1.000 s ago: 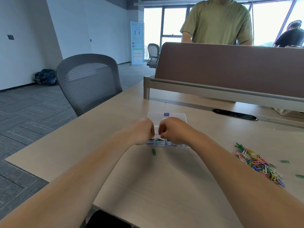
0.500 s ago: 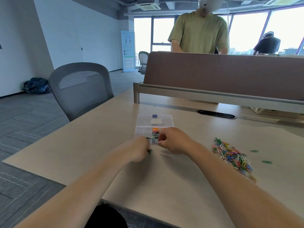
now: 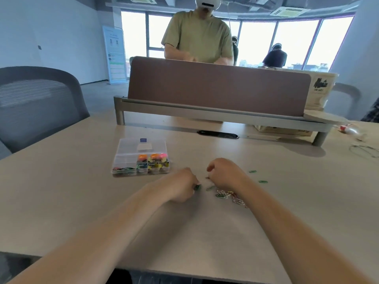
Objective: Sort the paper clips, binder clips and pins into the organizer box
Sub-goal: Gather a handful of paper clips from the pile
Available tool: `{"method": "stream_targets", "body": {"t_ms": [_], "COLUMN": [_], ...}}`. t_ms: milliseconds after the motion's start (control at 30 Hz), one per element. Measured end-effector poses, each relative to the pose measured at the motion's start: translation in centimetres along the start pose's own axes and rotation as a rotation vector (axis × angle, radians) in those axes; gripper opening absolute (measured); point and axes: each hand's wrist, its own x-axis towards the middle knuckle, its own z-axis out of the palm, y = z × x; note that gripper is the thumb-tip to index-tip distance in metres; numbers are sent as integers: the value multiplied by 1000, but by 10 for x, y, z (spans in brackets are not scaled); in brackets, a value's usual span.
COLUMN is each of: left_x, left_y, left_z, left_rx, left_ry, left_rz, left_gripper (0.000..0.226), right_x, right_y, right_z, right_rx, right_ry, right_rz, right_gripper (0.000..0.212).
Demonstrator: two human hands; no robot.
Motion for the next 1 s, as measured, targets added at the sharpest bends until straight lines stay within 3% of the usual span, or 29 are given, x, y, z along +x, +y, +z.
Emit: {"method": "stream_targets", "body": {"t_ms": [167, 300, 533, 733, 867, 1000], "left_x": [28, 44, 50, 50, 52, 56], "left_y": [20, 16, 12, 31, 36, 32], "left_z": [7, 11, 20, 26, 22, 17], "left_rx": [-4, -18, -50, -241, -389, -398], "left_ry": [41, 196, -2, 101, 260, 321], "left_rz": [66, 24, -12, 36, 24, -34], "left_gripper": [21, 32, 37, 33, 30, 44], "right_x": [1, 1, 22, 32, 24, 15], "right_y": [36, 47, 46, 44, 47, 53], "right_z": [-8, -8, -5, 0, -7, -18], "right_rx": [-14, 5, 26, 14, 82, 152], "right_ry": [-61, -73, -9, -130, -89, -31], "right_rz": [75, 33, -3, -47, -39, -30], "right_gripper": [38, 42, 38, 37, 44, 39]}}
